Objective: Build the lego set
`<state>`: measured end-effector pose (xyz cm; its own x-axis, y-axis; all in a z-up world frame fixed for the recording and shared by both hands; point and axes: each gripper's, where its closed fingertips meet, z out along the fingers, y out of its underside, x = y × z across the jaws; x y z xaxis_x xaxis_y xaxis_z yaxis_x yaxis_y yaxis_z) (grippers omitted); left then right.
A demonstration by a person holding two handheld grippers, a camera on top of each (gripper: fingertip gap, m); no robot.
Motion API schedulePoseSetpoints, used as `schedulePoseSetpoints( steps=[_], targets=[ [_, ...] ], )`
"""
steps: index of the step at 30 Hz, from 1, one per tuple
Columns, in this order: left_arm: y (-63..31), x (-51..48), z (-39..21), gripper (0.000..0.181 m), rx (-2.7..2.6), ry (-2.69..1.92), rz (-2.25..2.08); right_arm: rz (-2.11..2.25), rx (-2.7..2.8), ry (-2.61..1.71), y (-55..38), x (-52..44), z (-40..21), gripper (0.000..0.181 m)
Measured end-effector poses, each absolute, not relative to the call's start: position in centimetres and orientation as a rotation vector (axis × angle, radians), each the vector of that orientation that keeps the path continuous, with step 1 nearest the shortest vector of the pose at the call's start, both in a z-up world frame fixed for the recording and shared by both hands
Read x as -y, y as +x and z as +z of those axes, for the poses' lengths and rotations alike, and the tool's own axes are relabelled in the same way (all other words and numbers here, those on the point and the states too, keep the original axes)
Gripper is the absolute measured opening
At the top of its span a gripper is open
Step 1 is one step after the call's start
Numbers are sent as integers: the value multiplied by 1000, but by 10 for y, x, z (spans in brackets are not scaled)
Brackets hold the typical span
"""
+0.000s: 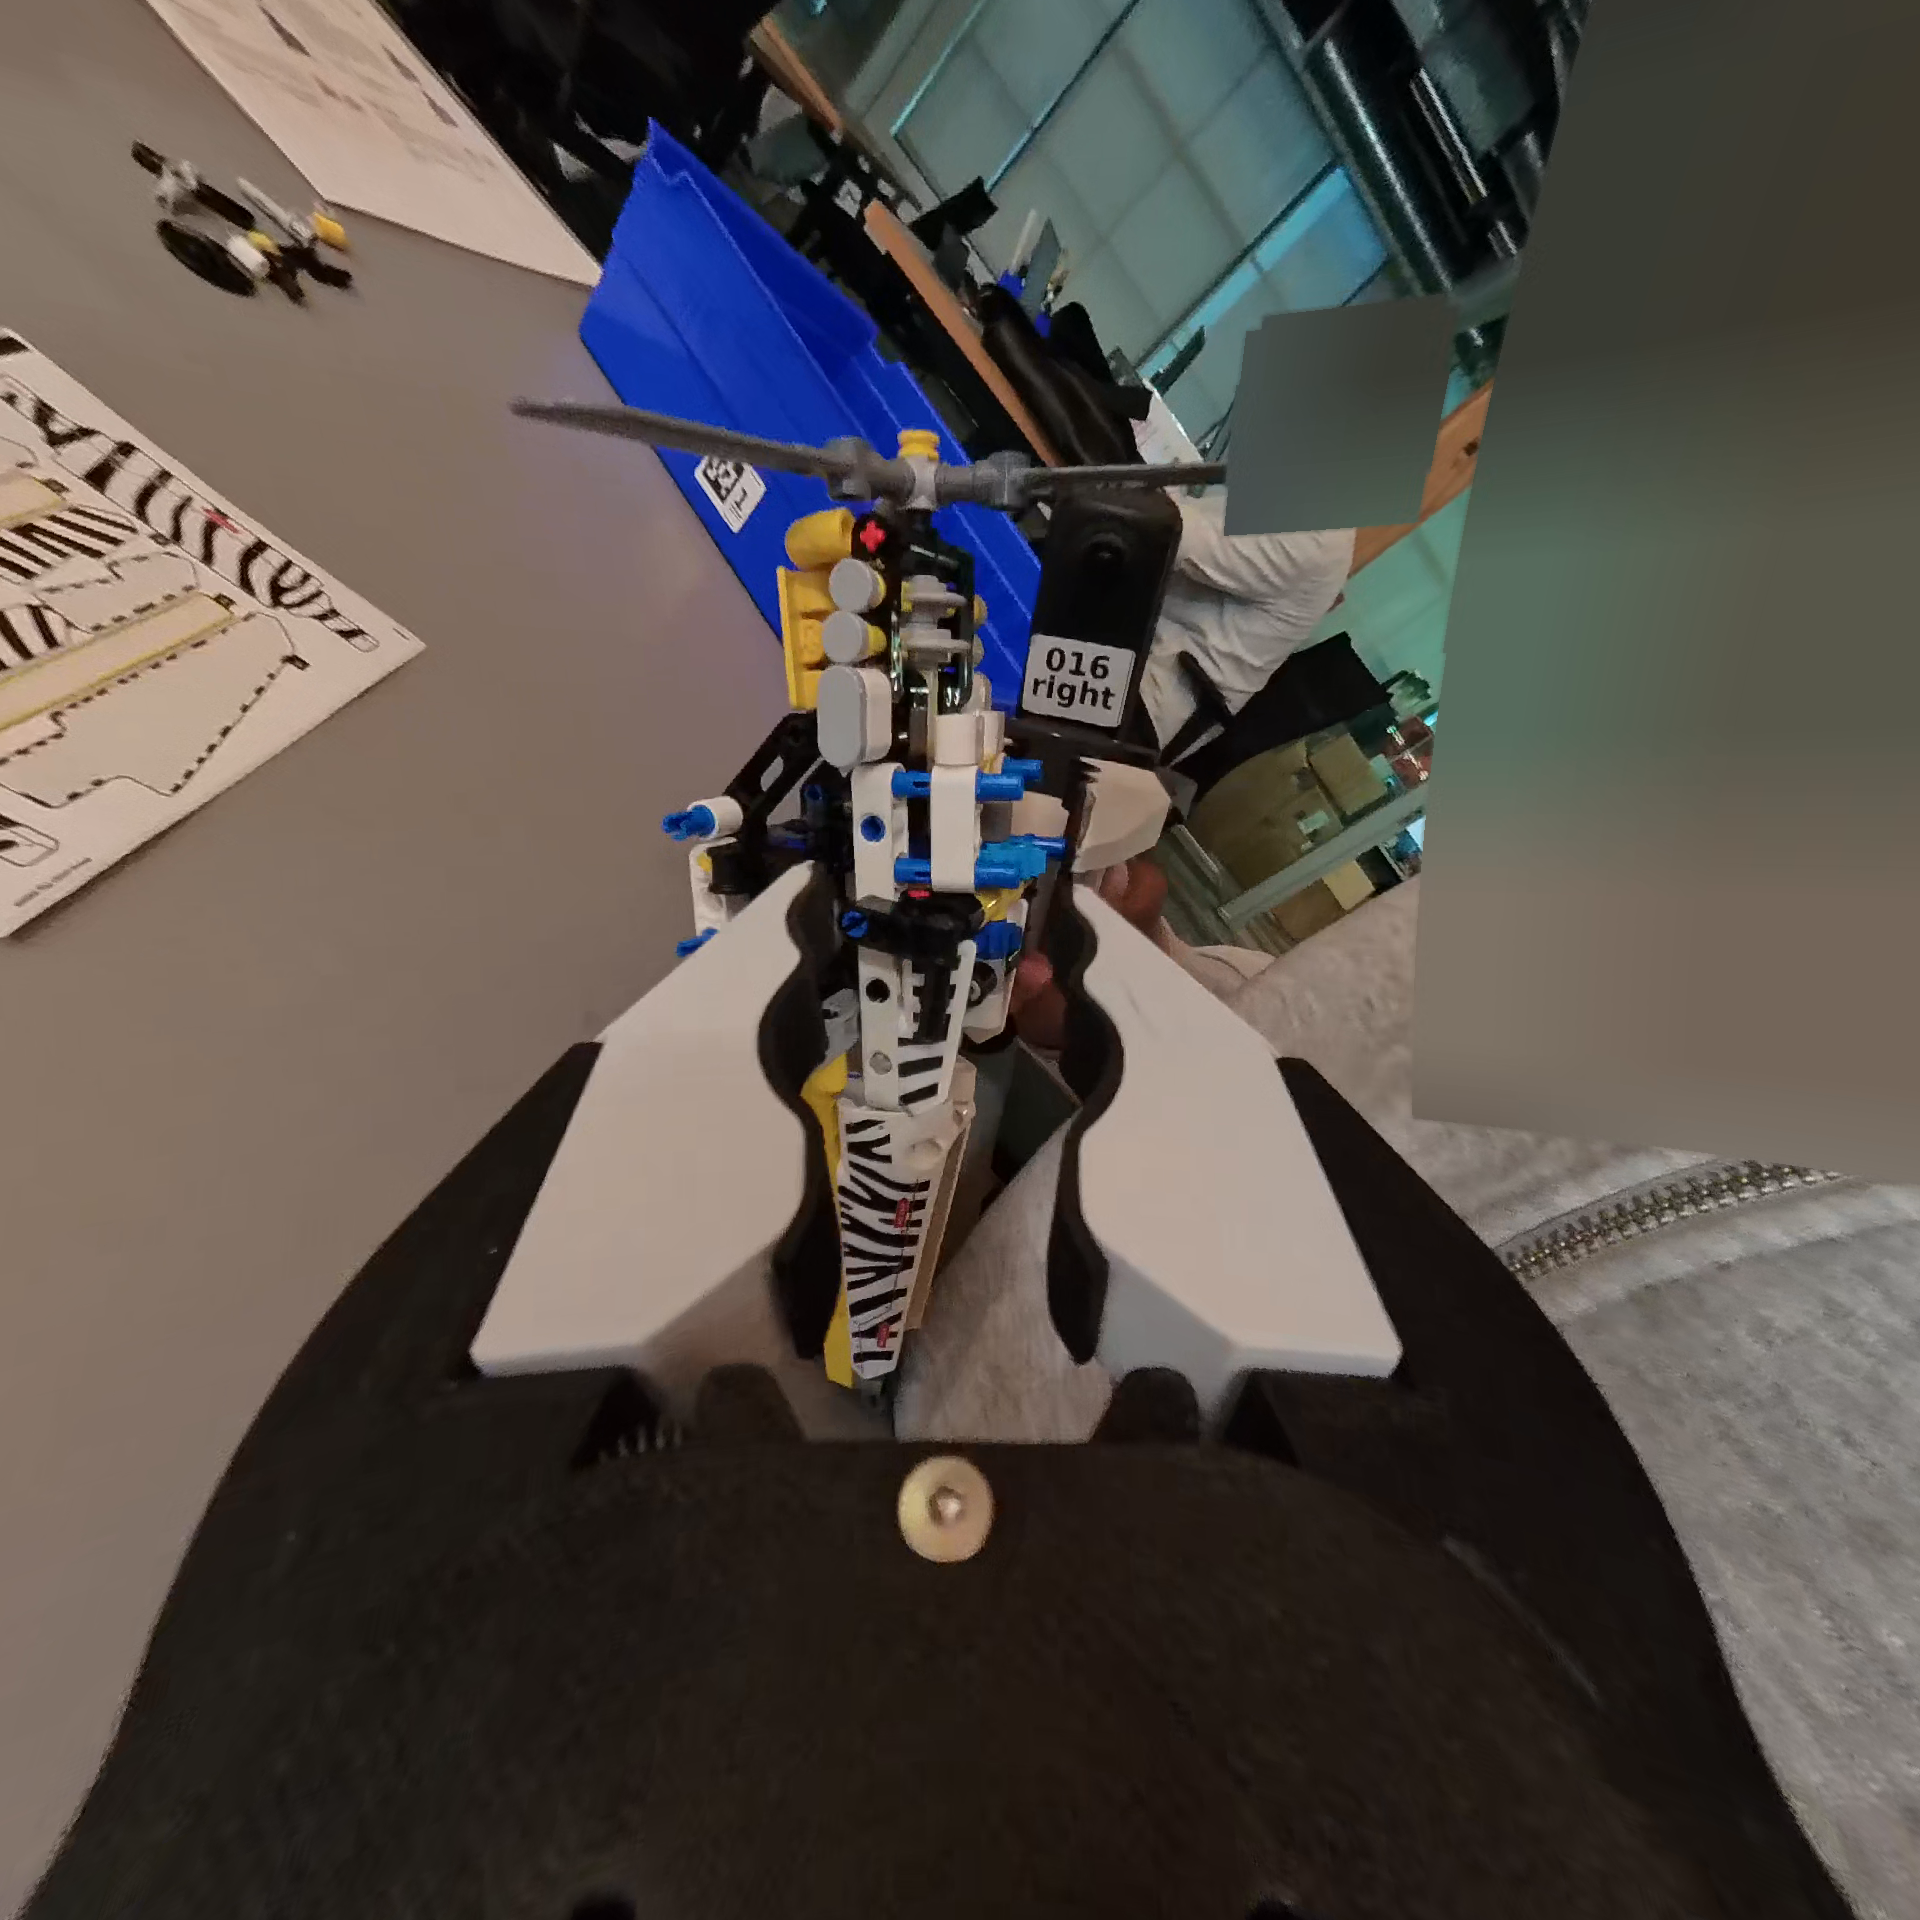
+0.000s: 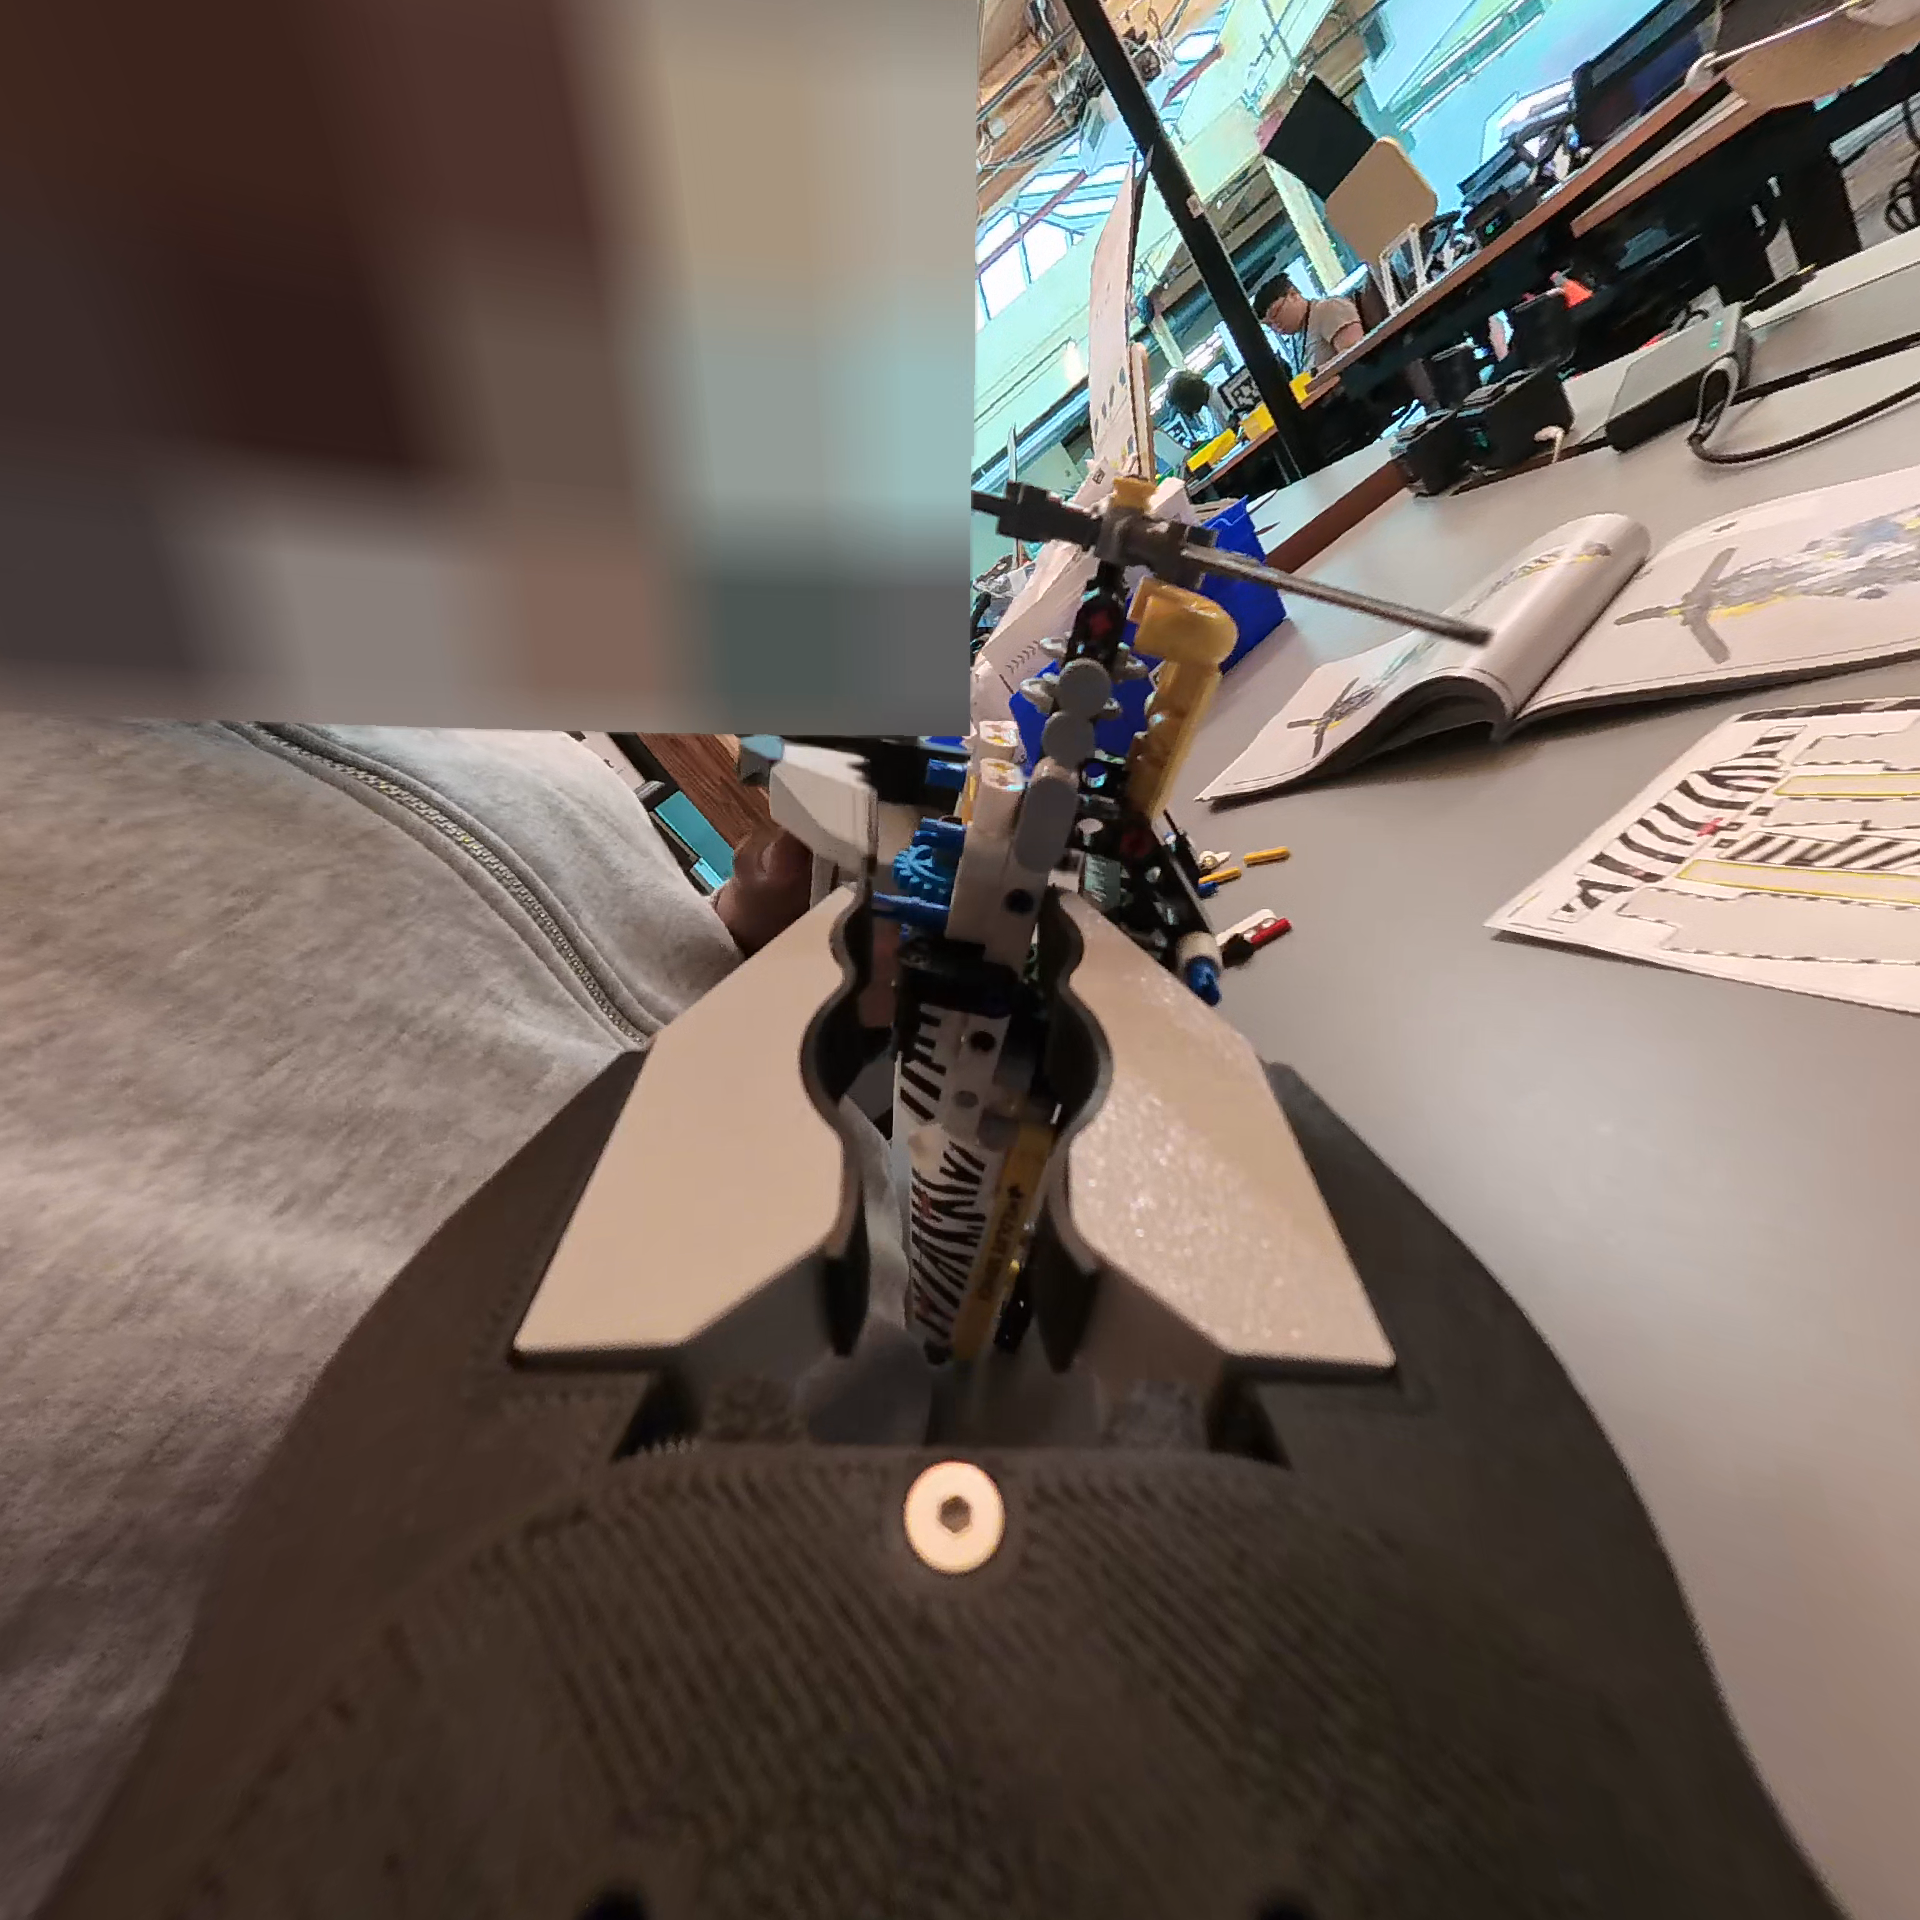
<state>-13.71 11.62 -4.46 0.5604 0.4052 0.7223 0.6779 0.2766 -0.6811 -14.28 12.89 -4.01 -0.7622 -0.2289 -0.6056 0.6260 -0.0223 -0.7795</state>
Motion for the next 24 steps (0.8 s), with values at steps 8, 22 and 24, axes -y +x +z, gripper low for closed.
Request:
schedulePoseSetpoints(
  steps=[8, 22, 24],
  targets=[
    [-138, -115, -46, 32, 1045, -1319, -268, -1839, -1669, 409, -141, -128, -41, 29],
    [-138, -115, -46, 28, 1051, -1289, -311, -1829, -1658, 408, -141, -128, -42, 28],
    [-137, -116, -46, 28, 1051, -1292, -312, -1831, -1655, 408, -141, -128, -42, 28]
  ],
)
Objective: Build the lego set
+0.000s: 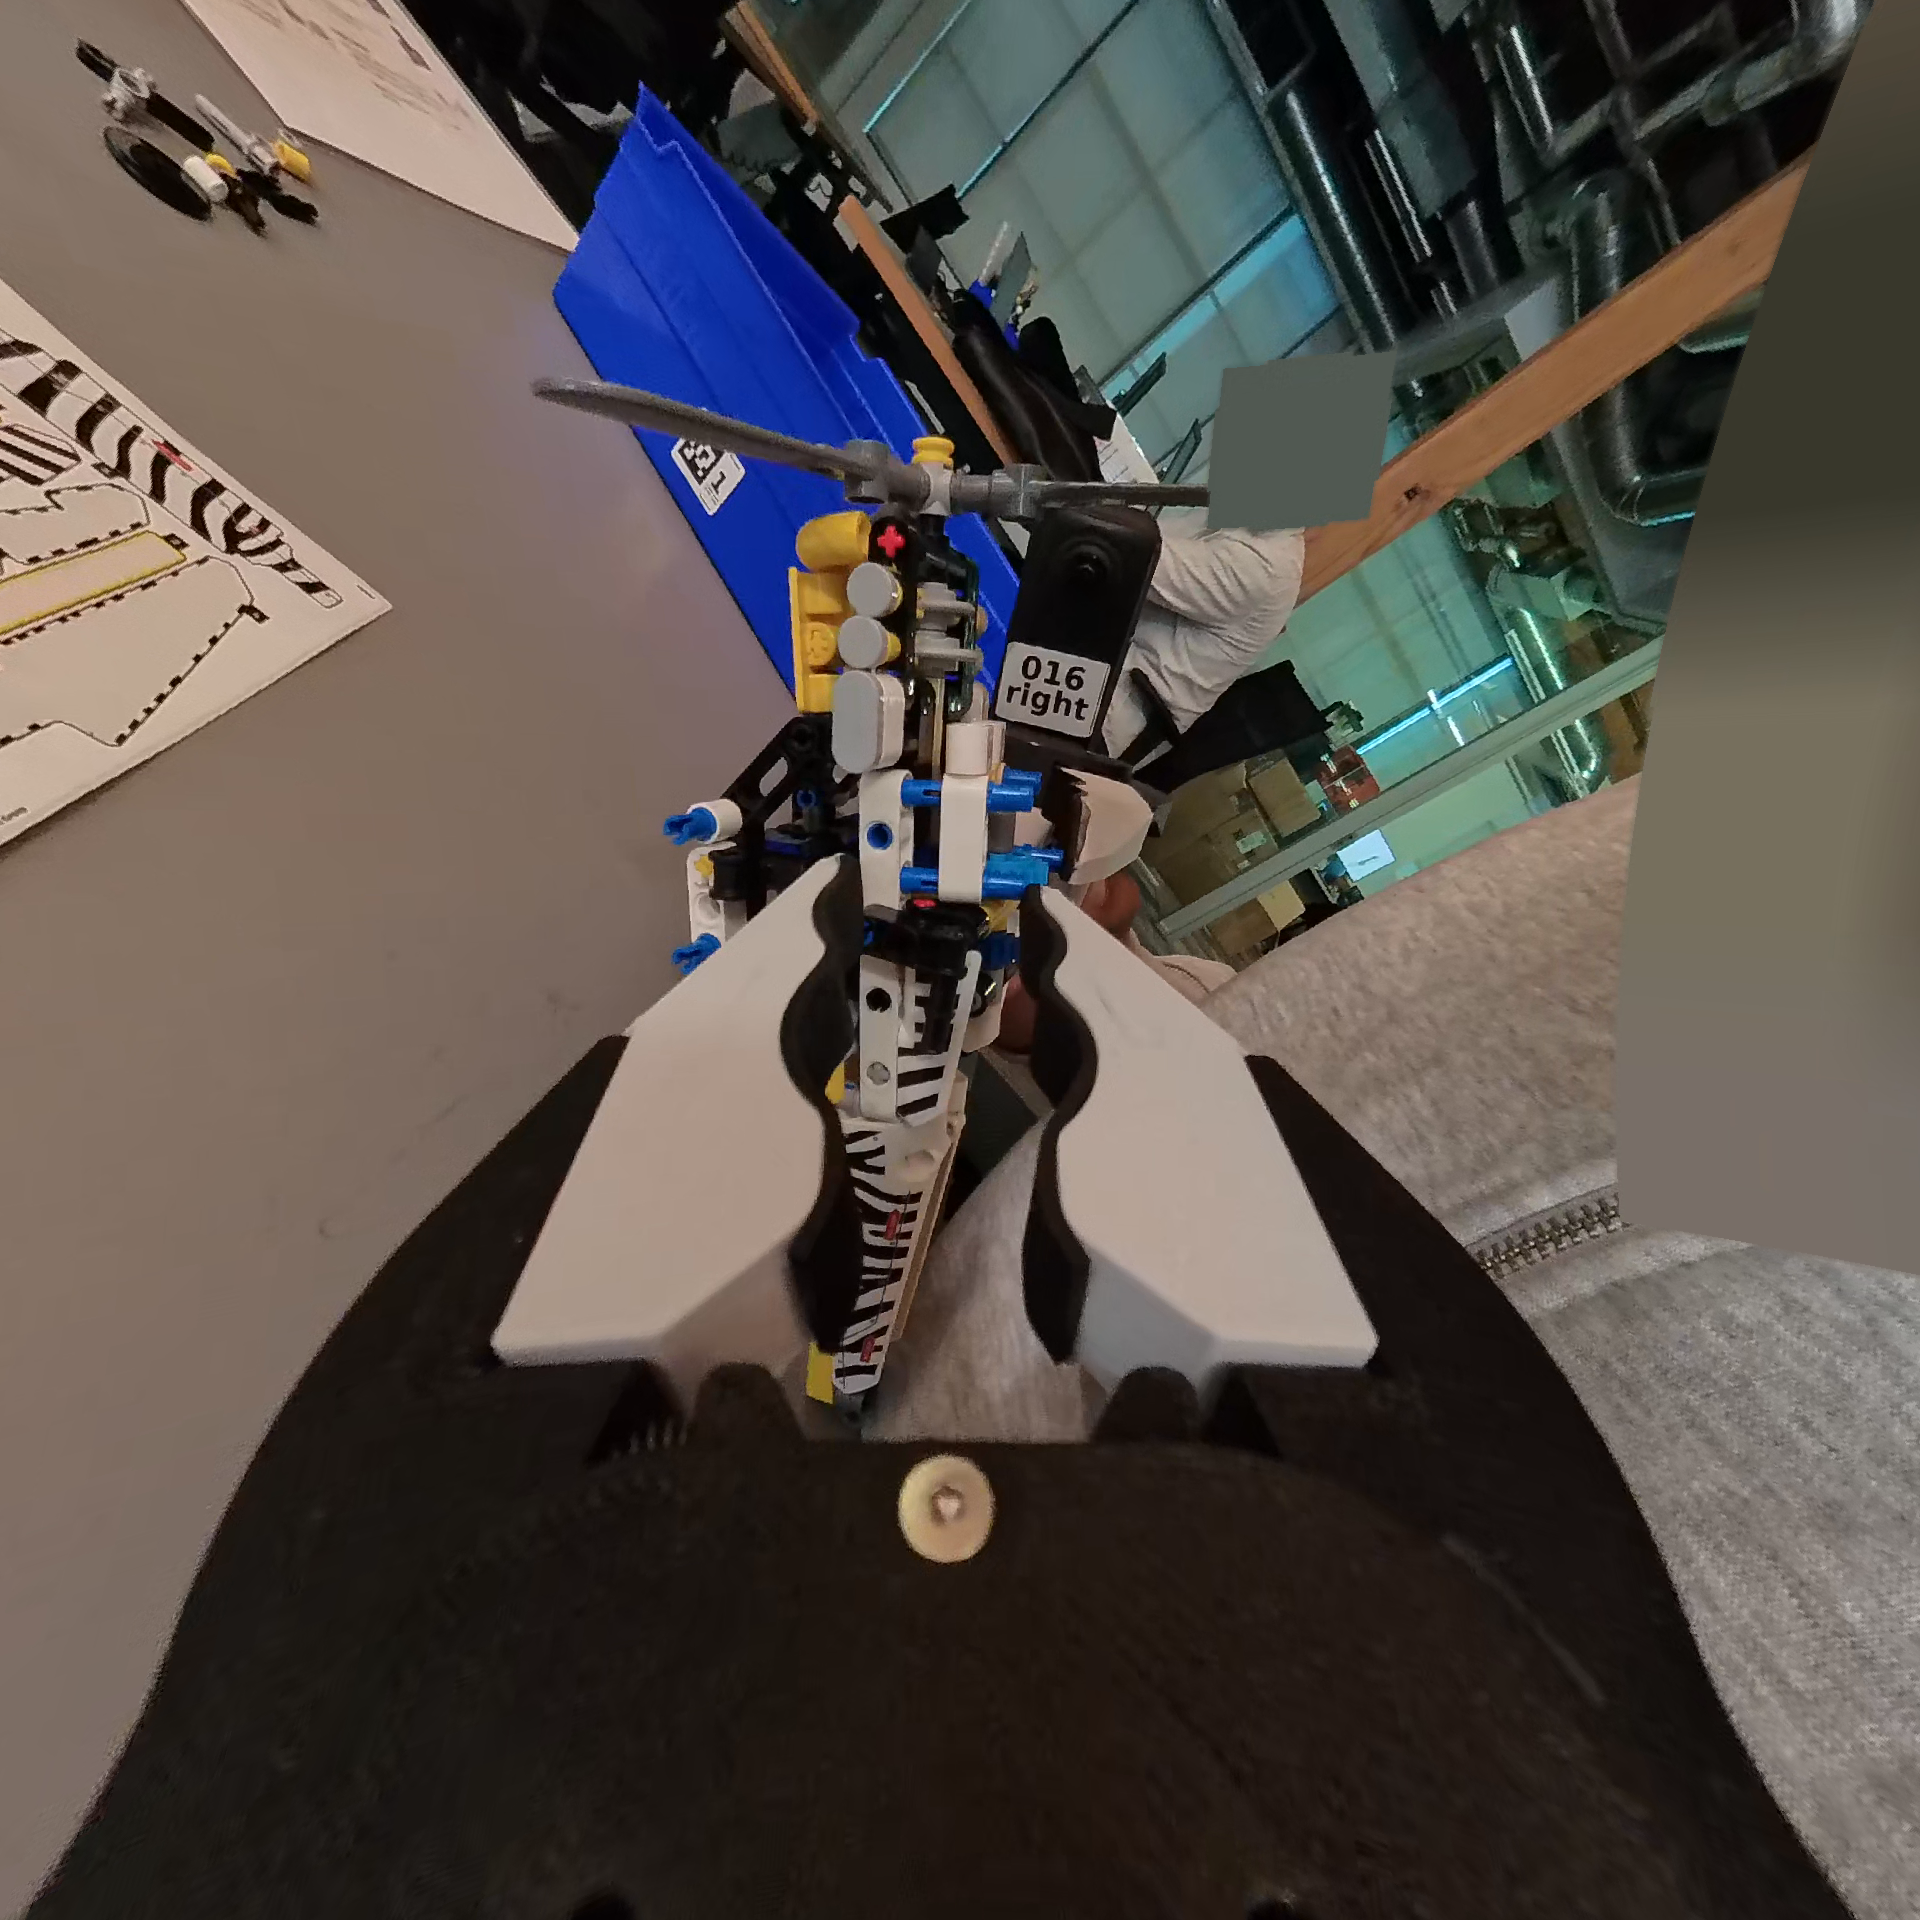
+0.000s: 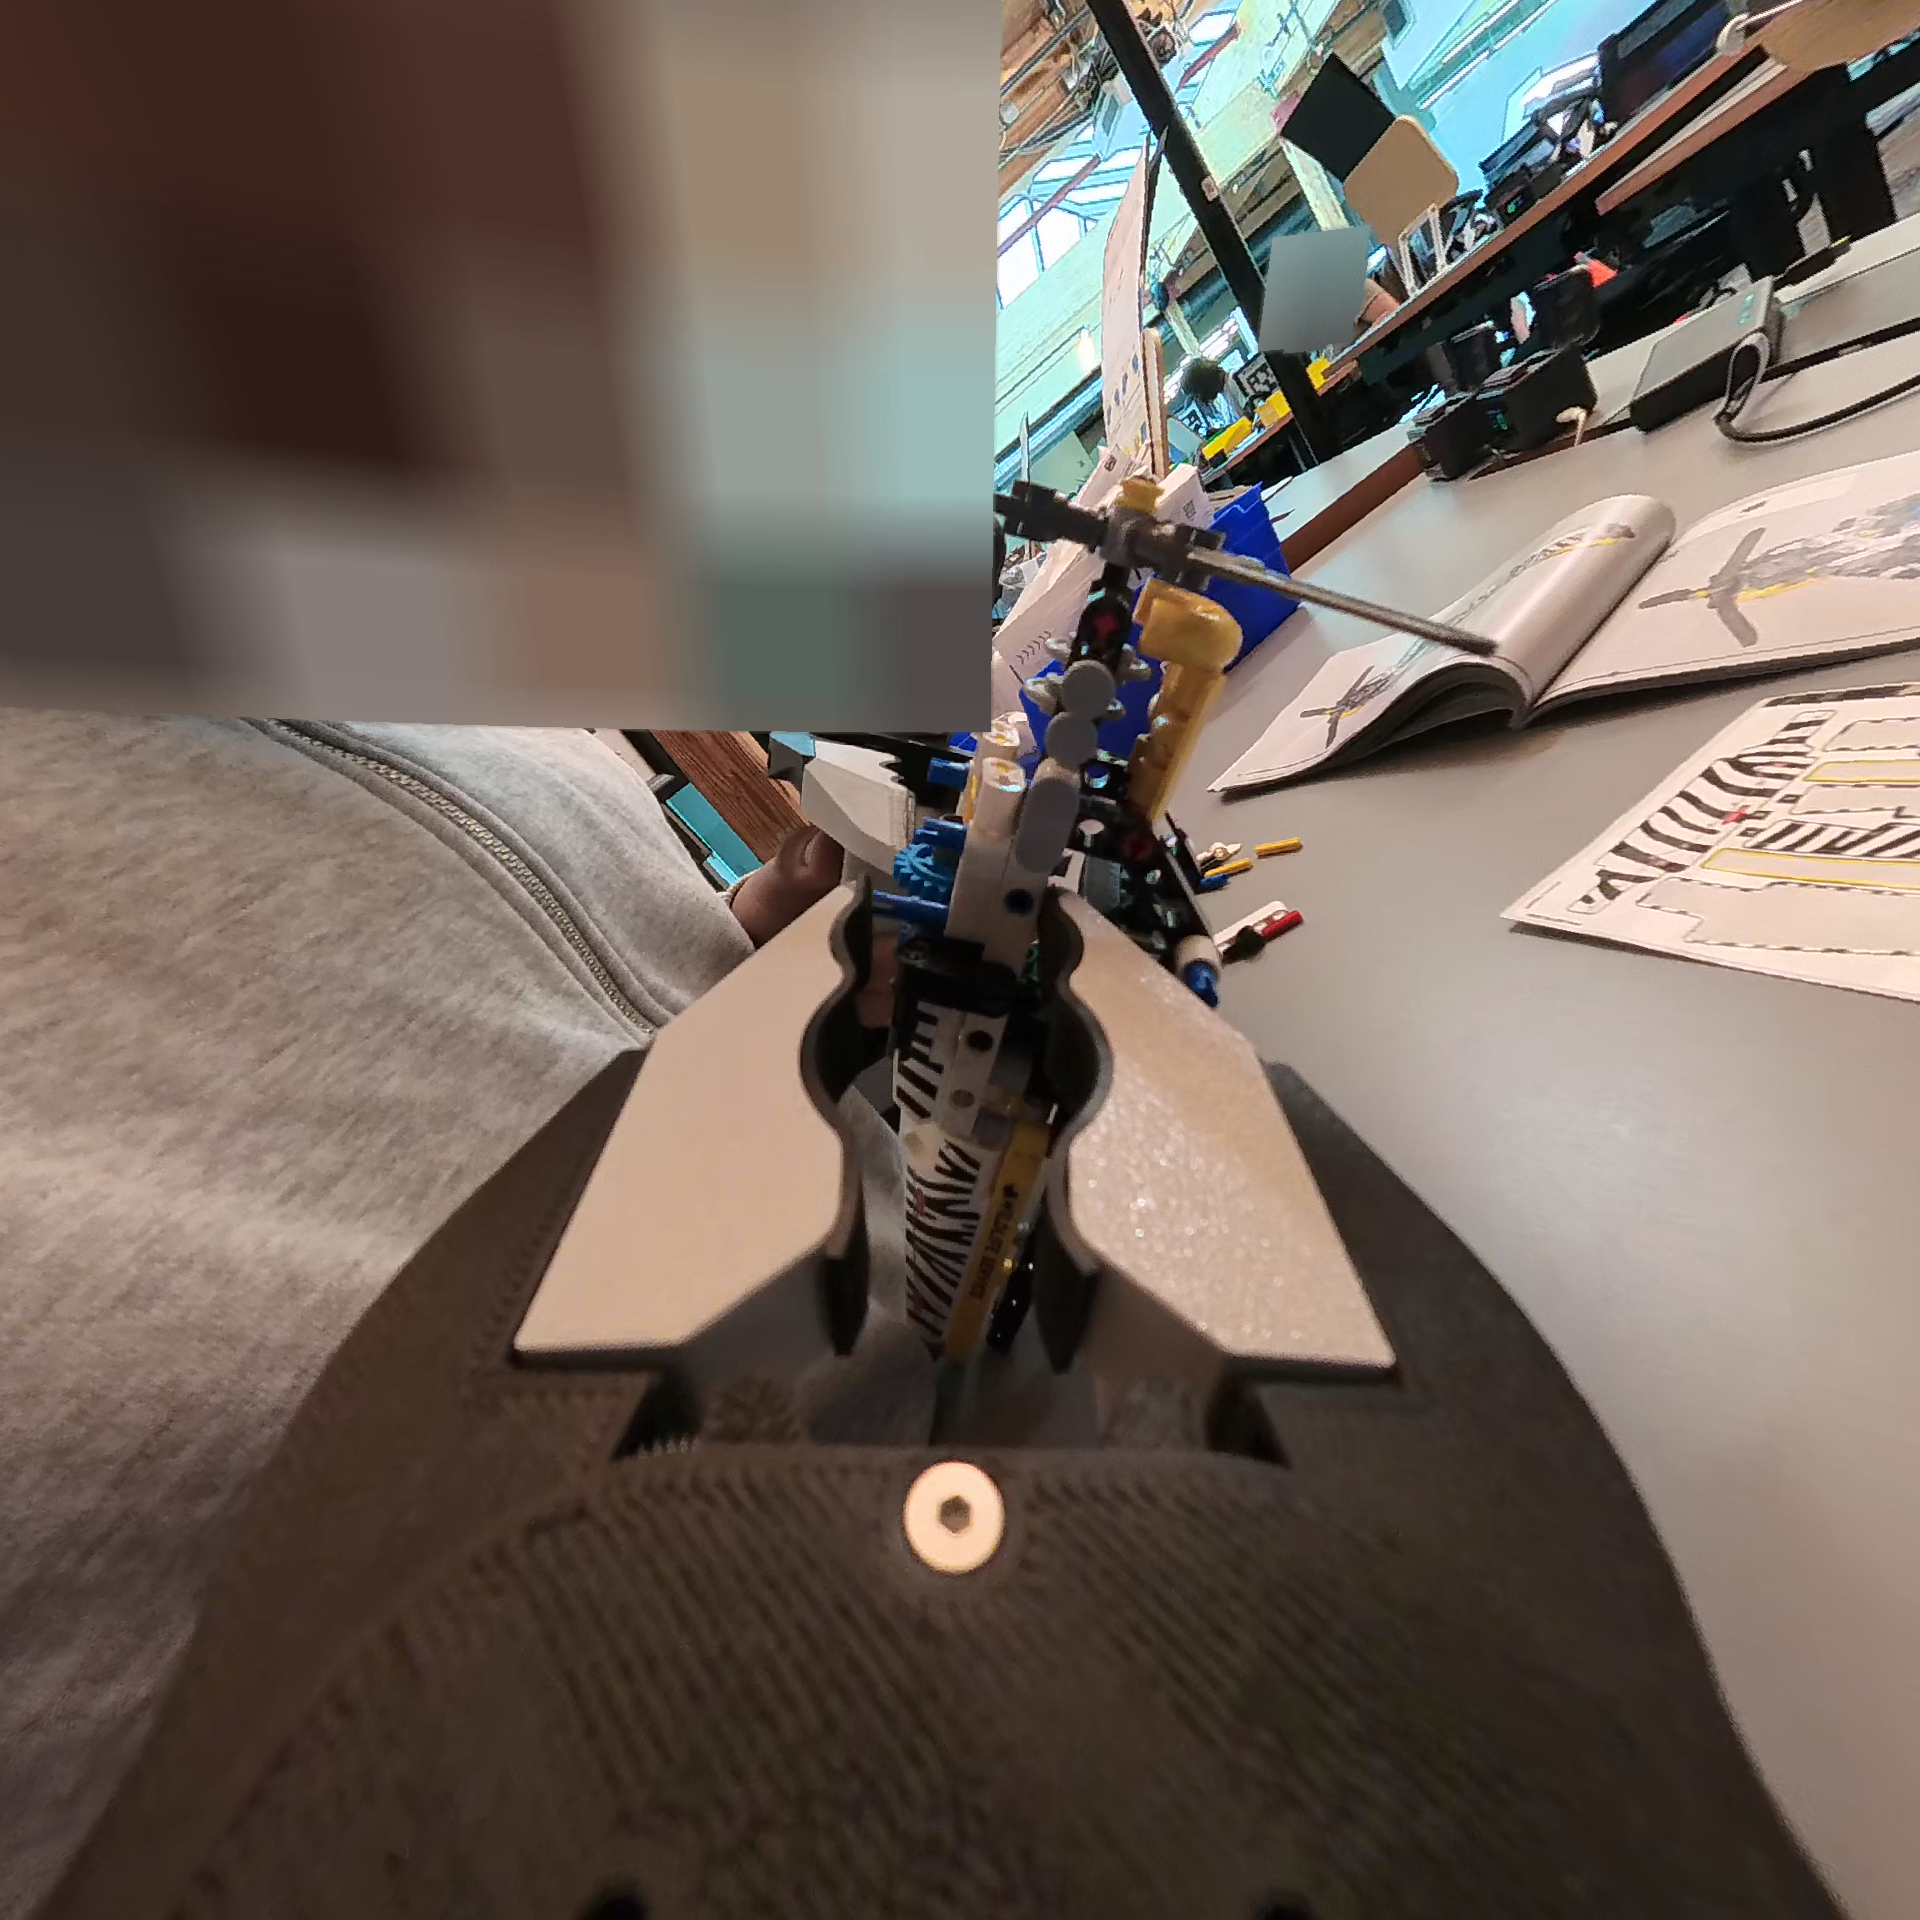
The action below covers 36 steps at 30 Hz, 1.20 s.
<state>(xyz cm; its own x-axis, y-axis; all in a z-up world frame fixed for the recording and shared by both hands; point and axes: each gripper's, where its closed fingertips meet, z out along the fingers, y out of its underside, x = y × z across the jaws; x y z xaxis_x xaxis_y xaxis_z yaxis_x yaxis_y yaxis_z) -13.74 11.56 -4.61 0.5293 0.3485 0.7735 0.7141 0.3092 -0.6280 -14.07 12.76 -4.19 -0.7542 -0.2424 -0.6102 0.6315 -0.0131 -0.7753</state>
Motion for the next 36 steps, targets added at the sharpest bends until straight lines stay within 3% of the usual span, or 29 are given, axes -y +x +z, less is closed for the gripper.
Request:
schedulePoseSetpoints(
  steps=[36],
  targets=[
    [-141, -113, -39, 20, 1036, -1424, -91, -1870, -1799, 425, -143, -123, -42, 29]
  ],
)
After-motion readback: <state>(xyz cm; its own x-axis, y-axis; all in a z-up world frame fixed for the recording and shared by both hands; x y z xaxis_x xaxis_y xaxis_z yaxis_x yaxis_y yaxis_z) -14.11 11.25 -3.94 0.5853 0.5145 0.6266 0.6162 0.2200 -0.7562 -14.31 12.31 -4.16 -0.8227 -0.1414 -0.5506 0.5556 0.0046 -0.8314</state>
